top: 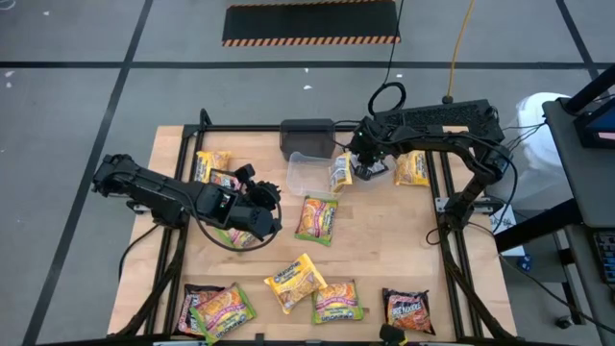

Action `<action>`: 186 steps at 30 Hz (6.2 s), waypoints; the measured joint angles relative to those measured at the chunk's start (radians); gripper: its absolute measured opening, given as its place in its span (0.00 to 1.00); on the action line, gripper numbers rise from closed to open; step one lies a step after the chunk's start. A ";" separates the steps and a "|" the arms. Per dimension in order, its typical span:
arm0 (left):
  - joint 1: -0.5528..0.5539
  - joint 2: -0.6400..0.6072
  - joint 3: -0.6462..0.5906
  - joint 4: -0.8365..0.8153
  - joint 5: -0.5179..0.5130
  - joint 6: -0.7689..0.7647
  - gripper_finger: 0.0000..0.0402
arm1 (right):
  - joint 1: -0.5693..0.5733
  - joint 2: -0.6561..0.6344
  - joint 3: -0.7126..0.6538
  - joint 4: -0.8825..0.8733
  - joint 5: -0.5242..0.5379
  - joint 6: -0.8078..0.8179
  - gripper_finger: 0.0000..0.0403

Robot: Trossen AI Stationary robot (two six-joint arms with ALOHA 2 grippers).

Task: Sort Maruchan noodles
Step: Put the black noodle pack into the right transparent bin

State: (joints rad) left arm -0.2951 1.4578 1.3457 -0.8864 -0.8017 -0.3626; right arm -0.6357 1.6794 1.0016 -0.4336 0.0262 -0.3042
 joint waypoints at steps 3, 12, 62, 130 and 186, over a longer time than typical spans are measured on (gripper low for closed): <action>0.000 0.000 0.000 0.000 0.000 -0.001 0.13 | 0.000 0.000 0.000 0.003 -0.001 -0.007 0.00; 0.000 0.000 0.000 0.000 0.000 -0.002 0.13 | 0.002 -0.044 -0.004 -0.009 -0.005 -0.024 0.00; 0.000 0.000 0.000 0.000 0.026 -0.003 0.13 | -0.044 -0.058 0.000 -0.041 -0.042 -0.002 0.25; 0.000 0.000 0.000 -0.002 0.026 -0.016 0.13 | -0.069 -0.459 -0.001 -0.107 -0.023 -0.109 0.00; 0.432 0.315 0.000 0.819 0.188 1.294 0.13 | -0.023 -0.574 -0.001 -0.146 -0.031 -0.146 0.00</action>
State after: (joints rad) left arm 0.1371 1.7729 1.3452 -0.0676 -0.6136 0.9316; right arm -0.6586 1.1057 1.0008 -0.5793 -0.0048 -0.4507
